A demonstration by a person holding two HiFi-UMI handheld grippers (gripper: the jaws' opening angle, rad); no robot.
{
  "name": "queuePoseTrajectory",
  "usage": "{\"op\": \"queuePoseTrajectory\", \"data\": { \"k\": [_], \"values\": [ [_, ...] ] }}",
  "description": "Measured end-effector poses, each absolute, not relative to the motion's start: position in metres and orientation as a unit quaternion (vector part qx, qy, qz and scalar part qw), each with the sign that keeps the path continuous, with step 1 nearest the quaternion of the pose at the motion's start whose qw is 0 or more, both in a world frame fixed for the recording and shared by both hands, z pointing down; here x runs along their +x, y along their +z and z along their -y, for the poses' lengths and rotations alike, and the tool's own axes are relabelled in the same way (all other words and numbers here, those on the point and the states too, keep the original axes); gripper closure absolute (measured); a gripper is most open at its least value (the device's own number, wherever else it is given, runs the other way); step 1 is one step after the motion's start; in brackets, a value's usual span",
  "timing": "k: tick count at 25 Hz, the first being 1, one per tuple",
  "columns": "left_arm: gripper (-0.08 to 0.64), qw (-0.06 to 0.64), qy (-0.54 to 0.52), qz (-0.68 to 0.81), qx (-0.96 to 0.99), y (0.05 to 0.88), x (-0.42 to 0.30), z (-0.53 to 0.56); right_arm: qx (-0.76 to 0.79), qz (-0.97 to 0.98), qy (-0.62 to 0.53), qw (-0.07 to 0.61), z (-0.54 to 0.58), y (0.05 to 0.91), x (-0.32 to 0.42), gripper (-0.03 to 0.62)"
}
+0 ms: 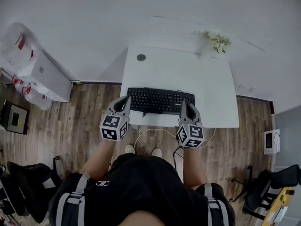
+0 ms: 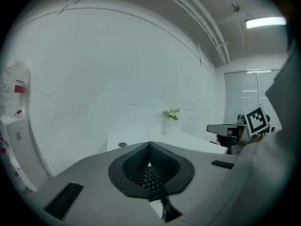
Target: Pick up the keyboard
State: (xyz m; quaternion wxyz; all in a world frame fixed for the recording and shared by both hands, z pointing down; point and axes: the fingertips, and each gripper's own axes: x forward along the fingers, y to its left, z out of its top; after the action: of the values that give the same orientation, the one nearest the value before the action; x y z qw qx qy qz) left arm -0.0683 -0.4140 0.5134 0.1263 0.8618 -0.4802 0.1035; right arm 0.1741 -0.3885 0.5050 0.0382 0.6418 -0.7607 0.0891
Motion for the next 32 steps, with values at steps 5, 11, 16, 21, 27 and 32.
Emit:
{"op": "queuePoseTrajectory", "data": {
  "k": [5,11,16,21,27,32],
  "values": [
    [0.557,0.154,0.111,0.489,0.851,0.533,-0.07,0.431,0.649,0.751,0.11,0.045,0.402,0.522,0.197,0.589],
    [0.557,0.193,0.142,0.457,0.857,0.57,-0.061,0.444,0.639,0.757,0.1,0.097,0.413,0.553,0.224,0.589],
    [0.43,0.217,0.17,0.447,0.851,0.604,-0.063,0.453,0.607,0.772,0.157,0.107,0.422,0.587,0.239,0.478],
    [0.351,0.269,0.192,0.44,0.835,0.645,-0.068,0.467,0.586,0.77,0.218,0.127,0.429,0.627,0.264,0.425],
    [0.33,0.346,0.205,0.447,0.799,0.694,-0.085,0.484,0.589,0.735,0.308,0.133,0.439,0.678,0.304,0.35],
    [0.311,0.387,0.225,0.447,0.774,0.727,-0.096,0.489,0.598,0.707,0.354,0.131,0.439,0.704,0.328,0.344]
  ]
}}
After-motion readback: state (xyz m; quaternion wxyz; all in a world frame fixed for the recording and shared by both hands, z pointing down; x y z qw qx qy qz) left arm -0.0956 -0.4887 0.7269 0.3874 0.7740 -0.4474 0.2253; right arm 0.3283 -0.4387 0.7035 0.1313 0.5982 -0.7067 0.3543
